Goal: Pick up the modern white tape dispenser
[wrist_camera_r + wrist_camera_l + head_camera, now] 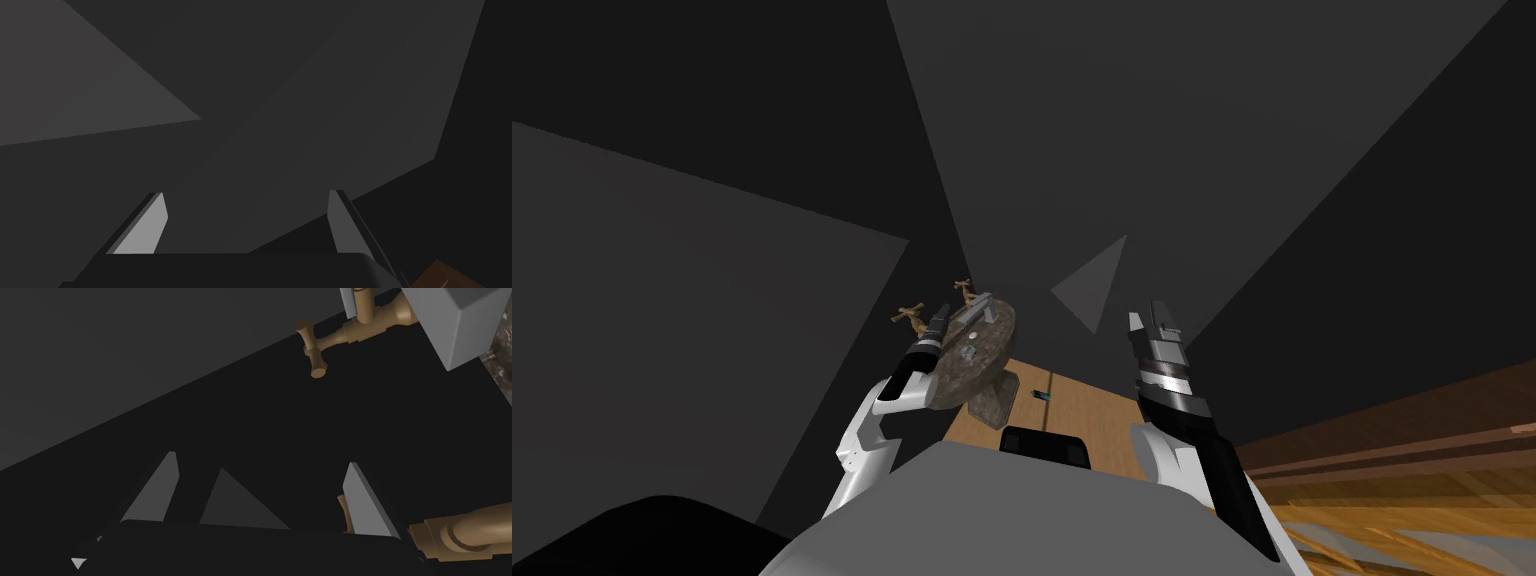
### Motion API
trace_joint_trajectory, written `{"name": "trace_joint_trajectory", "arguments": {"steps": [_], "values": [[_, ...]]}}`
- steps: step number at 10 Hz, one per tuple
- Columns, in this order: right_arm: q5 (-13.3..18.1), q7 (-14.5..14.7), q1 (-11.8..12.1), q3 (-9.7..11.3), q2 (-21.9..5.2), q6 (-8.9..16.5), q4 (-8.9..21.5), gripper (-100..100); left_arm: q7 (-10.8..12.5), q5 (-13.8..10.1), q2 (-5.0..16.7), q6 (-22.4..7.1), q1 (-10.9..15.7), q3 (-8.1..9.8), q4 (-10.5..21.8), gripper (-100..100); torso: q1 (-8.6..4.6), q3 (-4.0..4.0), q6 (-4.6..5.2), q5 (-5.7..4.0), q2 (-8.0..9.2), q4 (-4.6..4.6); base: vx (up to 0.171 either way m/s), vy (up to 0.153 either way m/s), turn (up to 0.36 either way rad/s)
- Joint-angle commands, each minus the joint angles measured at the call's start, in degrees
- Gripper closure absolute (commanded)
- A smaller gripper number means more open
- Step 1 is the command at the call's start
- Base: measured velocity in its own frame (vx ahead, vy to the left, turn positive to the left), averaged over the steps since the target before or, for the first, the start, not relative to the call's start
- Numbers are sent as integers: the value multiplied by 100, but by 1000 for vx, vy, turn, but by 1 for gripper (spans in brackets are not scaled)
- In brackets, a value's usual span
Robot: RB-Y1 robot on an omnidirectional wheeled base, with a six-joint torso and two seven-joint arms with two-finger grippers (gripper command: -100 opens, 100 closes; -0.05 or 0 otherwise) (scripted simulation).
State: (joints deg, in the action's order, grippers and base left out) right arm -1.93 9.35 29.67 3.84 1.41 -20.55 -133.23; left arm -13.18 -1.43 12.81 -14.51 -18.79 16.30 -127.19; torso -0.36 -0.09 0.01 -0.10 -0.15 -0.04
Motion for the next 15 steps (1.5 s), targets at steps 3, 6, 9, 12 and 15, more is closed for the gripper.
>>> {"name": "trace_joint_trajectory", "arguments": {"steps": [3, 6, 9, 12, 15], "values": [[0, 0, 0, 0, 0, 0, 0, 0, -200, 2, 41, -576, 104, 166, 24, -100, 2, -2, 0, 1, -3, -1, 38, -86, 21], [0, 0, 0, 0, 0, 0, 0, 0, -365, -2, 90, -1019, 208, 310, 50, -100, 6, -4, 0, 2, -6, -2, 38, -76, 23], [0, 0, 0, 0, 0, 0, 0, 0, -527, -6, 142, -1463, 314, 443, 82, -100, 14, -1, 0, 3, 0, -1, 27, -61, 22], [0, 0, 0, 0, 0, 0, 0, 0, -685, -11, 196, -1906, 423, 566, 120, -100, 12, -1, 0, 3, -1, -1, 29, -65, 23], [0, 0, 0, -1, -1, 0, 0, 0, -837, -17, 252, -2345, 534, 676, 164, -100, 22, -2, 0, 5, -3, -1, 31, -46, 24]]}}
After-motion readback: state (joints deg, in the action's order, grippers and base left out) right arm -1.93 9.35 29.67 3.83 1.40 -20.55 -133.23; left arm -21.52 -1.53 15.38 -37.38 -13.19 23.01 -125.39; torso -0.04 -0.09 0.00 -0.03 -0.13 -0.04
